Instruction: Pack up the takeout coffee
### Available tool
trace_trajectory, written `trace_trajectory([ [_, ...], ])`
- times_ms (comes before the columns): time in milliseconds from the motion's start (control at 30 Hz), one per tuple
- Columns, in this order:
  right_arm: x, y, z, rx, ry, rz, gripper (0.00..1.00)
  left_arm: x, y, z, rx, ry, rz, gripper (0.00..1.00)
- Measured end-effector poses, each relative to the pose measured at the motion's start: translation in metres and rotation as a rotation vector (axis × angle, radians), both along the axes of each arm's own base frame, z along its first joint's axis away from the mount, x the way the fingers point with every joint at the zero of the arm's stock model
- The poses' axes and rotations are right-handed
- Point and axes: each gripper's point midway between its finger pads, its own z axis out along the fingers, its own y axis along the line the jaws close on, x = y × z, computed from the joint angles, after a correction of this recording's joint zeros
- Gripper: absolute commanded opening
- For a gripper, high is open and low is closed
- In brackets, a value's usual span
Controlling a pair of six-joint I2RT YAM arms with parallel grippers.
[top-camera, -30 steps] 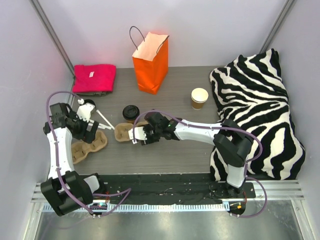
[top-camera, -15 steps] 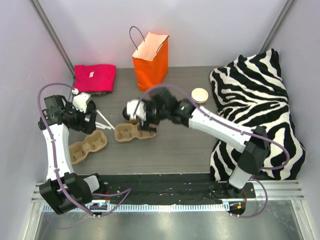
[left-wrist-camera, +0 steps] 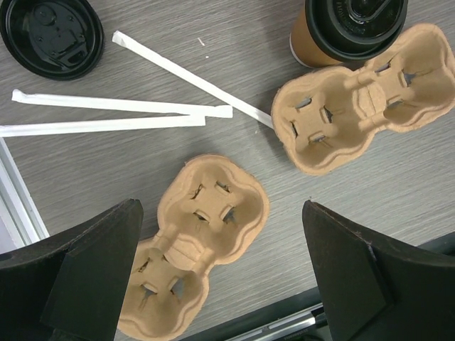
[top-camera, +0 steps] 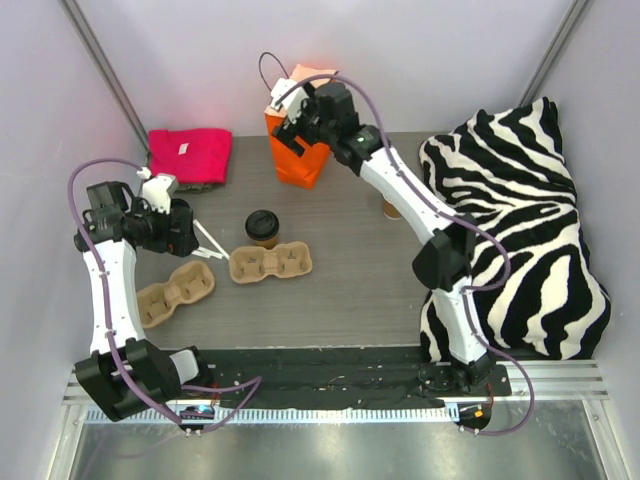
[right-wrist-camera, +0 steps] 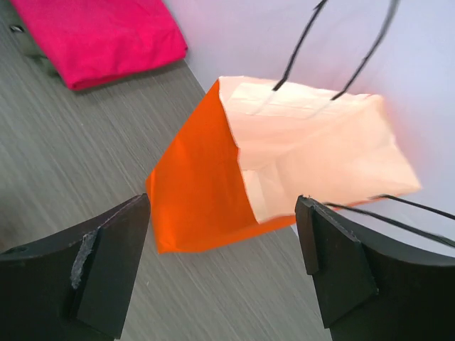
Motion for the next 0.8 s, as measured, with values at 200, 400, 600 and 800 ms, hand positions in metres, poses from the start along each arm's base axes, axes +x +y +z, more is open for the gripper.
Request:
trace_trajectory([
  [200, 0.037, 0.017, -0.061, -0.064, -0.011, -0.006, 0.82, -0.004, -0.001, 0.002, 0.002, 0.0, 0.0, 1.0],
  [400, 0.048, 0.019, -0.062, -0.107, -0.094, 0.009, 0.39, -0.009, -0.002, 0.009, 0.023, -0.024, -0.005, 1.0],
  [600, 0.054, 0.011, -0.058, -0.164, -0.155, 0.027, 0.01, -0.011, -0.001, 0.009, 0.036, -0.024, -0.014, 1.0],
  [800, 0.04, 0.0, -0.058, -0.212, -0.134, 0.078, 0.01, -0.012, -0.001, 0.009, 0.04, -0.023, -0.013, 1.0],
])
